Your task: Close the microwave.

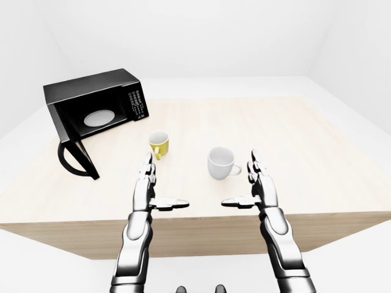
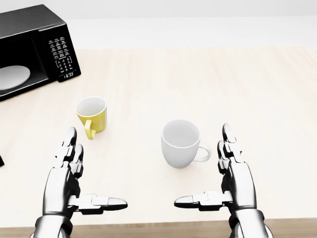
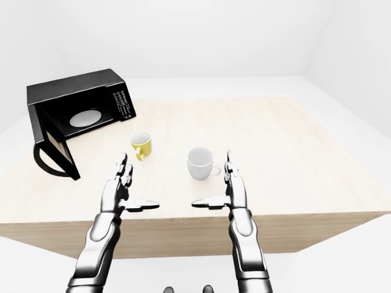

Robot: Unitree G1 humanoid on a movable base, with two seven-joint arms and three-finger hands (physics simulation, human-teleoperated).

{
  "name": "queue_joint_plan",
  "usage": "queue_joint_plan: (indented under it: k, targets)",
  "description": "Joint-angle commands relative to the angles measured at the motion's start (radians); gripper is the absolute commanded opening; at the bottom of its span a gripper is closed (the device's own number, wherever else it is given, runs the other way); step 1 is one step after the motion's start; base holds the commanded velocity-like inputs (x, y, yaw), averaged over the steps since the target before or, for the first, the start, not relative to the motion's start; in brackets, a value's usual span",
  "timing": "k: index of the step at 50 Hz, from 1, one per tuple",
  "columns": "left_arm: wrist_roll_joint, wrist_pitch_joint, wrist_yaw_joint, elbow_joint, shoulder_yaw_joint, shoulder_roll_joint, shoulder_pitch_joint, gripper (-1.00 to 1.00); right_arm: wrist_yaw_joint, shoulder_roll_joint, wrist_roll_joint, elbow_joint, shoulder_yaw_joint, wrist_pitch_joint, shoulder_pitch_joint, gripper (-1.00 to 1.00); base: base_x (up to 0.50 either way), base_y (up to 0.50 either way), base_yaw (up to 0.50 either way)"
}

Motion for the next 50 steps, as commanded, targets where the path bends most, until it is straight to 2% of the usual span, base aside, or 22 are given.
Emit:
queue_joint_plan:
  k: [1, 25, 30, 32, 44, 47, 50]
  targets:
    - [-0.01, -0.005, -0.021, 0.006, 0.023, 0.011, -0.001, 1.0, 0.026, -0.012, 0.009, 0.007, -0.023, -0.005, 0.001, 1.0, 0.0, 0.0, 0.0]
    - [-0.009, -0.001, -0.019, 0.003, 0.022, 0.011, -0.001, 1.0, 0.02, -0.012, 0.004, 0.025, -0.023, -0.008, -0.007, 1.0, 0.0, 0.0, 0.0]
    - [-0.009, 0.006, -0.021, -0.015, 0.022, 0.011, 0.006, 1.0, 0.02, -0.011, 0.002, 0.004, -0.021, 0.001, 0.001, 1.0, 0.0, 0.0, 0.0]
    - [-0.009, 0.012, -0.021, -0.026, 0.021, 0.01, 0.011, 1.0, 0.02, -0.011, 0.002, -0.008, -0.02, 0.006, 0.005, 1.0, 0.0, 0.0, 0.0]
    - [-0.019, 0.085, -0.049, -0.27, 0.01, 0.003, 0.127, 1.0, 0.03, -0.004, -0.001, -0.152, -0.008, 0.06, 0.064, 1.0, 0.0, 0.0, 0.0]
    - [-0.024, 0.086, -0.059, -0.325, 0.01, 0.0, 0.163, 1.0, 0.031, -0.002, -0.004, -0.233, -0.002, 0.087, 0.099, 1.0, 0.0, 0.0, 0.0]
    - [-0.027, 0.088, -0.065, -0.355, 0.011, -0.001, 0.18, 1.0, 0.033, -0.001, -0.006, -0.269, 0.0, 0.09, 0.115, 1.0, 0.0, 0.0, 0.0]
